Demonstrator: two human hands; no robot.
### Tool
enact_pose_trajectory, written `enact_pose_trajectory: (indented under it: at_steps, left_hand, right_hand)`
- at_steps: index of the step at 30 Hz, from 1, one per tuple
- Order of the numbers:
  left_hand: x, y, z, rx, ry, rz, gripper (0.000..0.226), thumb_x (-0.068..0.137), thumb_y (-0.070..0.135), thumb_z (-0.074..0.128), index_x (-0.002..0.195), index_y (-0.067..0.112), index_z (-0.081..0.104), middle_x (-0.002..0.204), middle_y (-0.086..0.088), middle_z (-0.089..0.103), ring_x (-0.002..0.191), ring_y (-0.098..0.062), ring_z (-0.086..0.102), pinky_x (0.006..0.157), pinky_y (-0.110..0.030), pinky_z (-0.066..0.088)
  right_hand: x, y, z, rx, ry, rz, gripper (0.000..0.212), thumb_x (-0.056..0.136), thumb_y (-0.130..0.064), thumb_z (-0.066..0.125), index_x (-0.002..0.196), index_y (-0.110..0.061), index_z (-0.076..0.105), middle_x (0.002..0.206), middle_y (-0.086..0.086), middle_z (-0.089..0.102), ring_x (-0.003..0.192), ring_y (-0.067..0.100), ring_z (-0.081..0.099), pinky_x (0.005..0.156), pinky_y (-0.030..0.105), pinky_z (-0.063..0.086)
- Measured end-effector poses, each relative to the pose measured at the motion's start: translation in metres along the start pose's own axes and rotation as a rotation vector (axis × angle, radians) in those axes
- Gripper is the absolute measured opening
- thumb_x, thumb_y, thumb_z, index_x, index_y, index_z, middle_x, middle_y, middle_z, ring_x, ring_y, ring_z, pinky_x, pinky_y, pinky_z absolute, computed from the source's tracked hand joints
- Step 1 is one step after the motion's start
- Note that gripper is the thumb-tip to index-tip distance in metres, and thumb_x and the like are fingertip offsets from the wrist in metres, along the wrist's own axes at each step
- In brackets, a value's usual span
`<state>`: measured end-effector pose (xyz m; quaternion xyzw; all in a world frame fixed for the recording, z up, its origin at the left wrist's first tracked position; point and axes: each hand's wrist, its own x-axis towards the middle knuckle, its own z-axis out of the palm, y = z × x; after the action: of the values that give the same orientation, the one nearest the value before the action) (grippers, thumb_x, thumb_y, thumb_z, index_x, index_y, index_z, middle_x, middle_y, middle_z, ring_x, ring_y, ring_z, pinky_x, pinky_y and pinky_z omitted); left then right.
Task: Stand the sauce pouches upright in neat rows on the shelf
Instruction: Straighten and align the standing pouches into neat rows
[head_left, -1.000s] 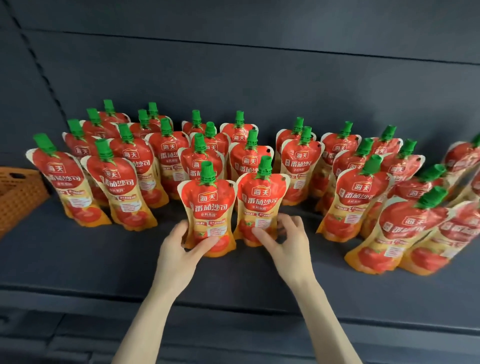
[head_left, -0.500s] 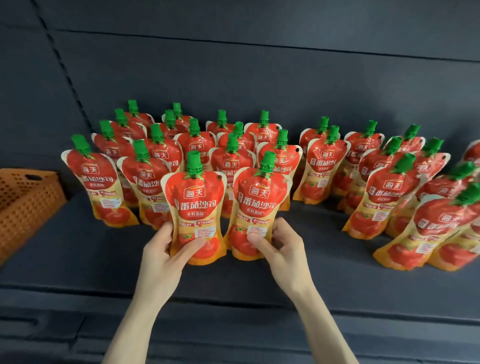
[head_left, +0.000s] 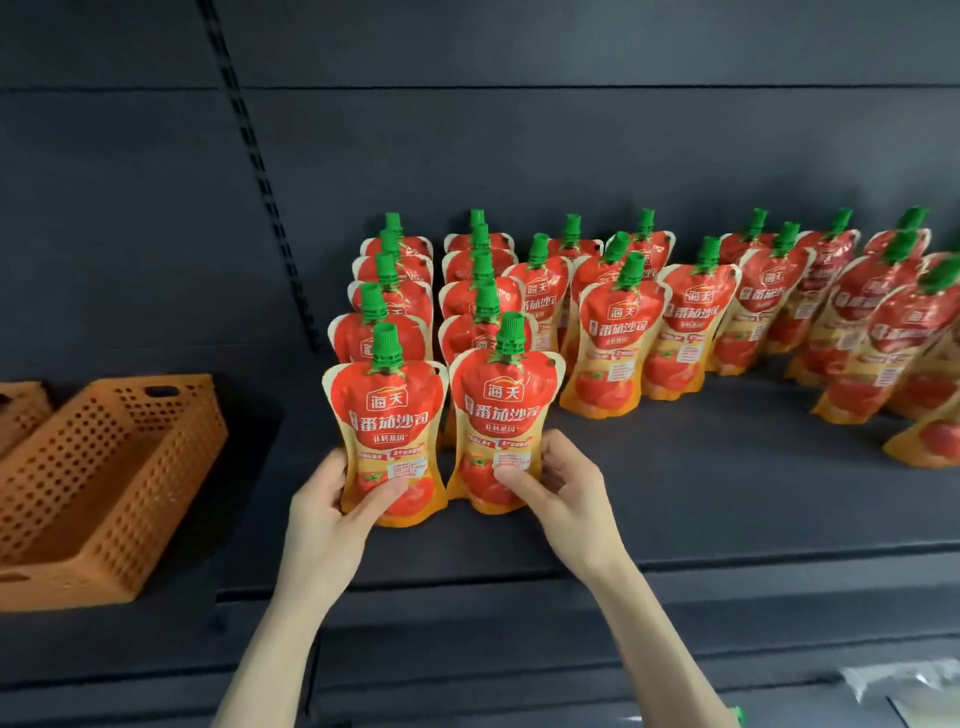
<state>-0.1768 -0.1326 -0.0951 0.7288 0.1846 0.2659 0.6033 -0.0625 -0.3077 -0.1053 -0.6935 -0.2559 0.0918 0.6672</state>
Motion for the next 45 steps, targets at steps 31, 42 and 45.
enact_pose_trajectory:
  at_steps: [31, 42, 45]
  left_hand:
    - [0.011, -0.023, -0.021, 0.206, -0.128, -0.046, 0.046, 0.075, 0.022, 0.074, 0.116, 0.028, 0.054, 0.110, 0.011, 0.066, 0.102, -0.010, 0.063, 0.089, -0.030, 0.051]
    - [0.010, -0.020, -0.019, 0.186, -0.124, -0.048, 0.044, 0.075, 0.021, 0.074, 0.111, 0.032, 0.051, 0.107, 0.015, 0.064, 0.101, -0.007, 0.062, 0.081, -0.019, 0.049]
    - [0.009, -0.020, -0.020, 0.188, -0.117, -0.040, 0.046, 0.074, 0.021, 0.076, 0.112, 0.028, 0.052, 0.108, 0.013, 0.065, 0.101, -0.008, 0.062, 0.084, -0.025, 0.051]
  right_hand:
    - [0.000, 0.007, -0.005, -0.298, -0.088, 0.027, 0.031, 0.083, -0.023, 0.069, 0.109, -0.026, 0.052, 0.110, -0.017, 0.063, 0.107, 0.003, 0.058, 0.089, 0.016, 0.047]
    - [-0.002, 0.005, -0.001, -0.308, -0.071, 0.034, 0.036, 0.083, -0.022, 0.070, 0.114, -0.022, 0.052, 0.113, -0.012, 0.064, 0.107, 0.004, 0.058, 0.090, 0.017, 0.047]
    - [-0.002, 0.004, -0.001, -0.310, -0.070, 0.037, 0.038, 0.082, -0.023, 0.070, 0.115, -0.023, 0.052, 0.112, -0.014, 0.063, 0.107, 0.003, 0.058, 0.087, 0.015, 0.047]
